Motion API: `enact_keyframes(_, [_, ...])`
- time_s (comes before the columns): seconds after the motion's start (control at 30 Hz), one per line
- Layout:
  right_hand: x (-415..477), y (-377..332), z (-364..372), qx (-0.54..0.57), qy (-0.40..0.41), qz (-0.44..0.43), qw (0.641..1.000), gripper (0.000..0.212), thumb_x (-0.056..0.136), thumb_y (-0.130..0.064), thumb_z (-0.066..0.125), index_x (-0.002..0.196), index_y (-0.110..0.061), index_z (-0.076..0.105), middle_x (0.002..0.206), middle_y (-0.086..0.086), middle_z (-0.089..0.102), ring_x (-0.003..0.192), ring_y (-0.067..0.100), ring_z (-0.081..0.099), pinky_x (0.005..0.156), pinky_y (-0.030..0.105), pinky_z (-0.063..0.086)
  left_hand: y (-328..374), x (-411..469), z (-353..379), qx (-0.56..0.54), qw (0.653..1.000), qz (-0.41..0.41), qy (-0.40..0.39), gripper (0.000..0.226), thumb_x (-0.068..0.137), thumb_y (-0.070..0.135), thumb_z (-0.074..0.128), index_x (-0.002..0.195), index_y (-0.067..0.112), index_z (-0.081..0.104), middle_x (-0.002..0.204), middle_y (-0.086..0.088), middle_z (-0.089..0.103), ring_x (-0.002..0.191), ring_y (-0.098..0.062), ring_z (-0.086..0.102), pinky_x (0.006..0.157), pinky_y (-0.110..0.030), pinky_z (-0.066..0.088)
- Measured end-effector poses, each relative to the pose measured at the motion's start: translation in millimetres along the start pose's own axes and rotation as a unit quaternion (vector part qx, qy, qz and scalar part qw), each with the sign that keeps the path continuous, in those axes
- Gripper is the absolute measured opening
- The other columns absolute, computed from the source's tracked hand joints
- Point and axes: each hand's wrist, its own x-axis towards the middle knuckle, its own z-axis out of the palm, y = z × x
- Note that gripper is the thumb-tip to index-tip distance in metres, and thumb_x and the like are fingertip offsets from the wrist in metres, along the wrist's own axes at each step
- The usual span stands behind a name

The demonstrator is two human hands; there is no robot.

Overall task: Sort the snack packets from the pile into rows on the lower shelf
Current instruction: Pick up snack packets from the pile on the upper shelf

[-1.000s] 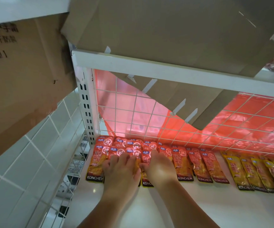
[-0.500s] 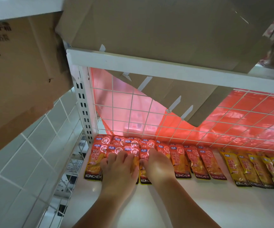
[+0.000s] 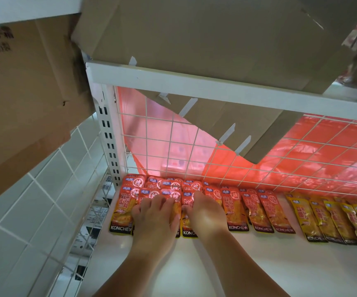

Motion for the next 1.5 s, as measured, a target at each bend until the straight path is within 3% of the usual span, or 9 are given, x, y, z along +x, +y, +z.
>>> enact_keyframes(0.13, [1, 0, 1, 0.001, 0.004, -0.007, 1.0, 0.029, 0.097, -0.047, 0.061, 0.108, -0.021, 0.051, 0.098, 0.002, 0.064, 0.093, 0.026, 0.063, 0.074, 0.038, 0.049, -2, 1, 3, -0.008, 1.0, 0.004, 0.007, 0.025, 0.09, 0.04, 0.069, 0.111, 0.028, 0.067, 0.111, 0.005, 0.062, 0.101, -0.024, 0.055, 0.09, -0.047, 0.041])
enact_keyframes(0.33, [1, 1, 2, 0.002, 0.007, -0.009, 1.0, 0.029, 0.097, -0.048, 0.061, 0.098, -0.025, 0.044, 0.098, 0.002, 0.063, 0.093, 0.027, 0.062, 0.07, 0.036, 0.041, -3, 2, 6, 0.019, 1.0, 0.013, 0.01, 0.033, 0.097, 0.044, 0.046, 0.118, 0.027, 0.064, 0.115, 0.005, 0.061, 0.101, -0.024, 0.054, 0.09, -0.047, 0.04])
enact_keyframes(0.5, [-3, 0, -4, 0.011, 0.023, -0.019, 0.999, 0.028, 0.094, -0.05, 0.061, 0.096, -0.027, 0.045, 0.103, 0.001, 0.065, 0.1, 0.027, 0.063, 0.071, 0.033, 0.037, -4, -2, 4, -0.013, 0.999, 0.019, 0.031, 0.032, 0.094, 0.044, 0.052, 0.115, 0.027, 0.069, 0.114, 0.005, 0.062, 0.103, -0.025, 0.054, 0.092, -0.046, 0.037])
enact_keyframes(0.6, [-12, -7, -4, -0.004, 0.046, -0.085, 0.995, 0.024, 0.094, -0.049, 0.061, 0.098, -0.028, 0.05, 0.104, 0.0, 0.064, 0.101, 0.027, 0.062, 0.071, 0.032, 0.035, -7, -5, -4, -0.033, 0.997, -0.025, 0.066, 0.039, 0.089, 0.047, 0.054, 0.115, 0.026, 0.075, 0.116, 0.001, 0.067, 0.108, -0.027, 0.055, 0.095, -0.045, 0.034])
enact_keyframes(0.7, [-25, -19, 5, -0.024, 0.0, -0.172, 0.985, 0.024, 0.091, -0.046, 0.062, 0.09, -0.03, 0.044, 0.1, -0.001, 0.061, 0.096, 0.026, 0.061, 0.068, 0.032, 0.031, -17, -9, -15, -0.032, 0.993, -0.057, 0.094, 0.041, 0.084, 0.043, 0.054, 0.113, 0.023, 0.077, 0.114, -0.003, 0.067, 0.105, -0.033, 0.057, 0.089, -0.048, 0.04])
enact_keyframes(0.87, [-33, -28, 18, -0.046, -0.046, -0.204, 0.977, 0.029, 0.086, -0.033, 0.07, 0.111, -0.026, 0.057, 0.115, 0.005, 0.06, 0.107, 0.031, 0.06, 0.08, 0.035, 0.044, -35, -22, -25, 0.029, 0.992, -0.118, 0.039, 0.05, 0.084, 0.048, 0.053, 0.124, 0.025, 0.072, 0.133, -0.012, 0.06, 0.12, -0.04, 0.053, 0.092, -0.056, 0.042])
enact_keyframes(0.97, [-30, -27, 19, -0.044, -0.047, -0.207, 0.976, 0.033, 0.086, -0.033, 0.072, 0.115, -0.025, 0.058, 0.116, 0.005, 0.059, 0.109, 0.032, 0.059, 0.084, 0.036, 0.046, -38, -24, -20, 0.052, 0.993, -0.107, 0.007, 0.053, 0.088, 0.051, 0.047, 0.129, 0.026, 0.068, 0.141, -0.013, 0.056, 0.126, -0.041, 0.05, 0.091, -0.056, 0.042])
enact_keyframes(1.2, [-26, -28, 19, -0.038, -0.044, -0.217, 0.974, 0.028, 0.086, -0.03, 0.072, 0.109, -0.025, 0.056, 0.112, 0.005, 0.058, 0.105, 0.032, 0.059, 0.074, 0.033, 0.034, -43, -15, -9, 0.088, 0.989, -0.114, -0.015, 0.053, 0.092, 0.049, 0.041, 0.137, 0.029, 0.061, 0.147, -0.01, 0.05, 0.126, -0.039, 0.047, 0.089, -0.055, 0.042])
enact_keyframes(1.5, [-24, -27, 18, -0.027, -0.043, -0.217, 0.975, 0.025, 0.087, -0.032, 0.068, 0.108, -0.025, 0.058, 0.112, 0.004, 0.058, 0.105, 0.031, 0.058, 0.073, 0.032, 0.033, -43, -13, -8, 0.085, 0.989, -0.122, -0.016, 0.053, 0.092, 0.05, 0.045, 0.139, 0.03, 0.059, 0.149, -0.008, 0.048, 0.127, -0.039, 0.045, 0.092, -0.056, 0.04])
